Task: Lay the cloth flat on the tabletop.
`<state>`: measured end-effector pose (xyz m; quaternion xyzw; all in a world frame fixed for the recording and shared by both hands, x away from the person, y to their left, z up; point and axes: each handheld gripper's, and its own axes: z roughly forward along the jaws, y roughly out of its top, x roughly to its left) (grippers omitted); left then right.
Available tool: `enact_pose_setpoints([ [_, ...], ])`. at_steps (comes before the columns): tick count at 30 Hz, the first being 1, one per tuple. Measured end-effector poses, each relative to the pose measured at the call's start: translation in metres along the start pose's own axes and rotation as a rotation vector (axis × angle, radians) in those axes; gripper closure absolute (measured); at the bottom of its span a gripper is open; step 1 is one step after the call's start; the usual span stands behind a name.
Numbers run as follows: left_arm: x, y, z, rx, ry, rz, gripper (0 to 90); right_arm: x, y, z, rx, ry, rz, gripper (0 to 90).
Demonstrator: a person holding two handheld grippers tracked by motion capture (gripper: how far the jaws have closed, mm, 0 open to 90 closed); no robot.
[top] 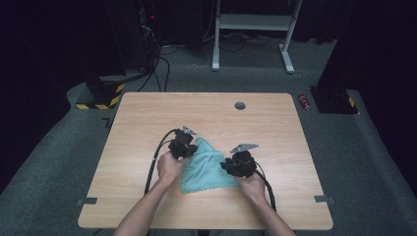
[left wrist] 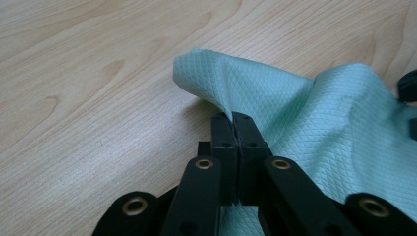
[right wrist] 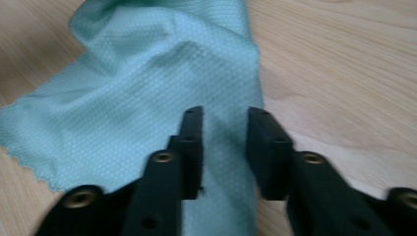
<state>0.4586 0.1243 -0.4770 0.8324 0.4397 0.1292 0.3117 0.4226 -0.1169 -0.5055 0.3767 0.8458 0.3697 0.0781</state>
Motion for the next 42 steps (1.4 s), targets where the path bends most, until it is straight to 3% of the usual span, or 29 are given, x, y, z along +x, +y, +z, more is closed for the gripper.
enact_pose_setpoints([
  [3,0.002,0.001,-0.003,-0.015,-0.005,-0.005,88.9,0.000,0.002,0.003,0.018,0.017,-0.018,90.0],
  [8,0.002,0.002,-0.008,-0.037,-0.010,0.000,88.9,0.003,0.005,-0.007,-0.016,-0.010,-0.050,90.0],
  [11,0.001,0.003,-0.007,-0.039,-0.015,0.000,88.9,-0.001,0.007,-0.009,-0.038,-0.041,-0.011,69.7],
  [13,0.000,0.003,-0.007,-0.041,-0.016,0.000,88.9,-0.006,0.008,-0.005,-0.040,-0.033,0.022,59.9],
  [15,0.000,0.003,-0.008,-0.043,-0.019,-0.004,88.9,-0.010,0.007,0.002,-0.033,0.003,0.061,58.3],
  [17,0.001,0.003,-0.009,-0.047,-0.018,0.004,88.9,-0.012,0.006,0.008,-0.024,0.021,0.072,64.7],
  [20,0.001,0.003,-0.010,-0.053,-0.022,-0.001,88.9,-0.011,0.006,0.011,-0.007,0.043,0.050,86.0],
  [21,0.001,0.004,-0.011,-0.058,-0.022,0.001,88.9,-0.010,0.006,0.010,-0.010,0.040,0.036,89.0],
  [24,0.001,0.004,-0.016,-0.082,-0.018,0.009,88.9,-0.004,0.008,-0.002,-0.034,0.001,-0.003,89.6],
  [28,-0.002,0.001,-0.025,-0.116,-0.030,0.005,88.9,0.013,0.011,-0.028,-0.075,-0.066,-0.121,89.5],
  [30,-0.006,-0.008,-0.025,-0.094,-0.045,0.008,88.9,0.026,0.006,-0.036,-0.057,-0.064,-0.176,89.5],
  [33,-0.012,-0.028,-0.022,-0.031,-0.057,0.023,88.9,0.046,-0.012,-0.033,0.003,-0.013,-0.245,89.5],
  [36,-0.011,-0.045,-0.017,0.027,-0.050,0.024,88.9,0.058,-0.027,-0.025,0.049,0.045,-0.264,88.7],
  [39,-0.007,-0.052,-0.016,0.046,-0.064,0.002,88.6,0.056,-0.032,-0.023,0.024,0.069,-0.242,71.9],
  [42,-0.007,-0.051,-0.016,0.042,-0.057,0.000,88.5,0.040,-0.024,-0.033,-0.057,0.053,-0.154,68.9],
])
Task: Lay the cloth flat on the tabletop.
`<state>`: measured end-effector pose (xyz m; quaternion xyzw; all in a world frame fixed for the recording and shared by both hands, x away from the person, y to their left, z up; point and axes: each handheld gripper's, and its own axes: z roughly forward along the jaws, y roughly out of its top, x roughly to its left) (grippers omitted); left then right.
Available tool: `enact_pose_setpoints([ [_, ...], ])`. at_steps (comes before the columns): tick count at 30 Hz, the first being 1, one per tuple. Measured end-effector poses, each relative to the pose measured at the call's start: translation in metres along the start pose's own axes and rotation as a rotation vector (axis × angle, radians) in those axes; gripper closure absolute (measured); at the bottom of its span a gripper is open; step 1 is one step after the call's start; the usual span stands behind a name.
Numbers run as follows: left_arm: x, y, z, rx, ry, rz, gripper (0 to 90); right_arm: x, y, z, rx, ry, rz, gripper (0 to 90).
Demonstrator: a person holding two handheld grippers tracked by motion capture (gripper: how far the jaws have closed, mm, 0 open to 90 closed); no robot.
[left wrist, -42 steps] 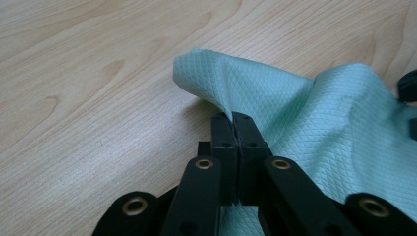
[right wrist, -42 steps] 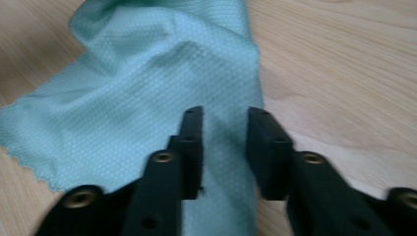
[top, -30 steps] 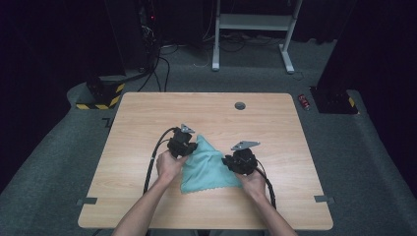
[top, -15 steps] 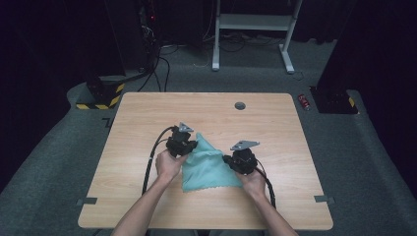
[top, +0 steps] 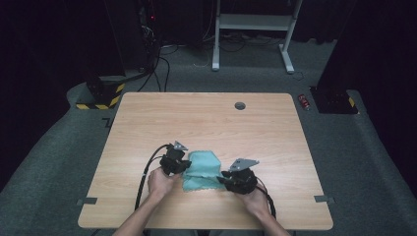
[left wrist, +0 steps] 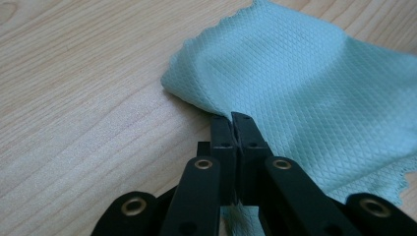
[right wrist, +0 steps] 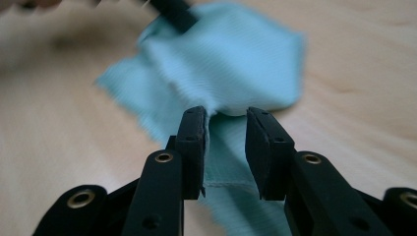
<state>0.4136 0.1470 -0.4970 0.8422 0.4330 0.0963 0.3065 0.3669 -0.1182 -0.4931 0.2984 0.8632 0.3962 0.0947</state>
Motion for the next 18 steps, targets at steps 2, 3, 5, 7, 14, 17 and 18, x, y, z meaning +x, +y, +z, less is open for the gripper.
enact_pose_setpoints([
  [2,-0.001,0.001,0.000,-0.001,0.006,0.002,88.4,-0.013,0.006,-0.003,-0.021,-0.036,0.050,69.5],
  [3,-0.001,0.002,0.001,-0.005,0.010,0.003,88.5,-0.019,0.010,-0.002,-0.017,-0.056,0.082,69.4],
  [5,-0.001,0.002,0.001,-0.009,0.009,0.002,88.5,-0.029,0.016,0.005,0.005,-0.074,0.138,67.8],
  [7,0.000,0.002,0.000,-0.011,0.009,0.002,88.5,-0.037,0.021,0.015,0.017,-0.072,0.171,66.8],
  [14,0.000,0.002,0.000,-0.015,0.014,0.003,88.5,-0.052,0.029,0.022,-0.028,-0.064,0.251,65.8],
  [17,-0.001,0.005,0.002,-0.016,0.018,0.012,88.5,-0.047,0.029,0.036,0.040,-0.077,0.211,65.8],
  [18,-0.001,0.005,0.003,-0.018,0.019,0.009,88.5,-0.045,0.029,0.040,0.050,-0.074,0.216,65.9],
])
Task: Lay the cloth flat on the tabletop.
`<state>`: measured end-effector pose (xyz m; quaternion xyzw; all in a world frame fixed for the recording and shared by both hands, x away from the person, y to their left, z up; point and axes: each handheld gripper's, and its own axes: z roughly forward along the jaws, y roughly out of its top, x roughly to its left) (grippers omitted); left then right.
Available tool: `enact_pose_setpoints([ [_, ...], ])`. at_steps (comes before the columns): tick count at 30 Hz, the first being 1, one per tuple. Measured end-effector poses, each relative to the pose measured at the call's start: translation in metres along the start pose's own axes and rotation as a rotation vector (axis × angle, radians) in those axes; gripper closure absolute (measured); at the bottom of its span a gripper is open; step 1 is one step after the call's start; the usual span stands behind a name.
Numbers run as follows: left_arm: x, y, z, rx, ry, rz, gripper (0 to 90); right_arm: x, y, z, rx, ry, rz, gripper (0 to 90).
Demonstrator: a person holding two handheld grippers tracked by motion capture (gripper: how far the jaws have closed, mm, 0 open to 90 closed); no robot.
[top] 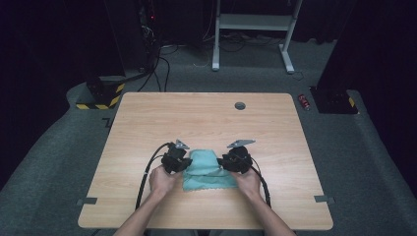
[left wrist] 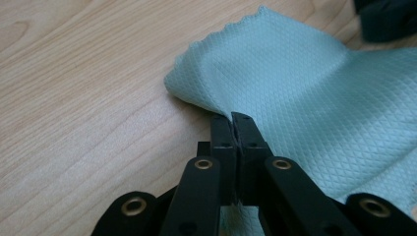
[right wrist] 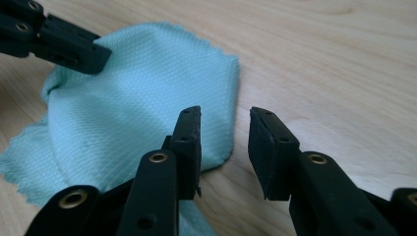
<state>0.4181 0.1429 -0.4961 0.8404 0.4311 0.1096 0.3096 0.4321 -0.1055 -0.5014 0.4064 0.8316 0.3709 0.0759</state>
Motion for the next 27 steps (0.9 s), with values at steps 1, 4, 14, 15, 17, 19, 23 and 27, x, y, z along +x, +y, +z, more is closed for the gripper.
enact_pose_setpoints([
  [1,0.001,0.000,0.000,0.003,-0.001,0.001,88.5,0.001,0.000,0.004,0.009,0.005,-0.001,66.4],
  [4,0.002,0.000,-0.001,-0.005,-0.003,-0.007,88.5,0.003,0.002,0.015,0.036,-0.012,0.001,71.0],
  [14,-0.010,0.019,-0.007,-0.070,-0.023,0.013,88.6,0.010,0.010,-0.005,0.019,-0.057,-0.065,89.2],
  [15,-0.013,0.022,-0.009,-0.078,-0.026,0.019,88.6,0.011,0.014,-0.014,0.006,-0.074,-0.077,89.2],
  [17,-0.016,0.028,-0.013,-0.091,-0.013,0.039,88.6,0.017,0.024,-0.028,-0.019,-0.108,-0.119,89.2],
  [19,-0.014,0.030,-0.015,-0.100,0.011,0.030,88.7,0.026,0.035,-0.034,-0.025,-0.136,-0.162,89.1],
  [23,0.006,0.020,-0.010,-0.041,0.087,-0.008,88.6,0.049,0.051,-0.018,-0.006,-0.100,-0.227,88.4],
  [27,0.020,0.003,-0.002,0.024,0.132,-0.032,88.5,0.060,0.049,0.011,0.014,0.077,-0.197,83.2],
])
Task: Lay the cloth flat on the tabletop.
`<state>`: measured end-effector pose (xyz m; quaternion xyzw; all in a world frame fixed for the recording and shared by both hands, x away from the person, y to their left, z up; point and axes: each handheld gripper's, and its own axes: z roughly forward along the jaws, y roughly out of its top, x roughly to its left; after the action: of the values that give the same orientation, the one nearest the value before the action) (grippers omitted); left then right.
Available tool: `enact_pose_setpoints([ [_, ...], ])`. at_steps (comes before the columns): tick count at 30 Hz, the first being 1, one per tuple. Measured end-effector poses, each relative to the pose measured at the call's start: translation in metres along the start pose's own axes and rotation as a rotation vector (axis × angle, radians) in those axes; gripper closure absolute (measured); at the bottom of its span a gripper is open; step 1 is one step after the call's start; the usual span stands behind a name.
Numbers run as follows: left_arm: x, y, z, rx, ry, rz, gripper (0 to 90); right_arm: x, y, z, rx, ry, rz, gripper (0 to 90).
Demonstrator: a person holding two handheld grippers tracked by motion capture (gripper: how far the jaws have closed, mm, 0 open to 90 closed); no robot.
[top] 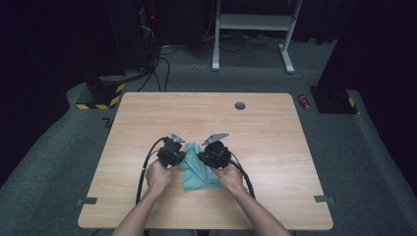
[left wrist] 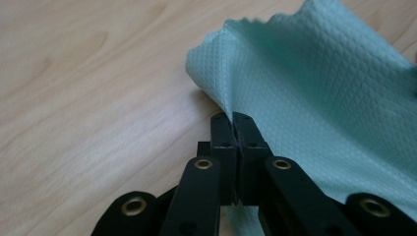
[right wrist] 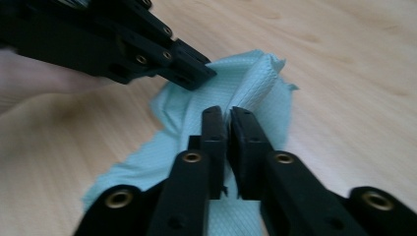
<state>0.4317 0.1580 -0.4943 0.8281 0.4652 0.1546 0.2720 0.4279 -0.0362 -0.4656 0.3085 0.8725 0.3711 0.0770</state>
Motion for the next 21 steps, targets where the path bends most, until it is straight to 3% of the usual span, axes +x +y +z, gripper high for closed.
enact_pose_setpoints([
  [2,0.004,-0.007,0.003,0.015,0.001,-0.003,87.9,-0.002,-0.005,0.001,-0.018,0.025,0.007,81.6],
  [4,0.005,-0.010,0.004,0.004,-0.006,-0.023,86.8,-0.010,-0.013,-0.006,-0.026,-0.005,0.039,80.9],
  [9,0.004,-0.010,0.004,0.003,-0.004,-0.017,86.5,-0.027,-0.026,-0.012,-0.012,-0.064,0.092,73.9],
  [13,0.004,-0.010,0.004,0.002,0.001,-0.013,86.5,-0.024,-0.027,0.001,0.021,-0.080,0.076,70.6],
  [16,0.005,-0.010,0.004,0.003,-0.004,-0.013,86.5,-0.022,-0.026,0.016,0.062,-0.096,0.089,70.2],
  [21,0.005,-0.010,0.004,0.000,-0.009,-0.017,86.6,-0.023,-0.026,0.030,0.092,-0.082,0.107,72.3],
])
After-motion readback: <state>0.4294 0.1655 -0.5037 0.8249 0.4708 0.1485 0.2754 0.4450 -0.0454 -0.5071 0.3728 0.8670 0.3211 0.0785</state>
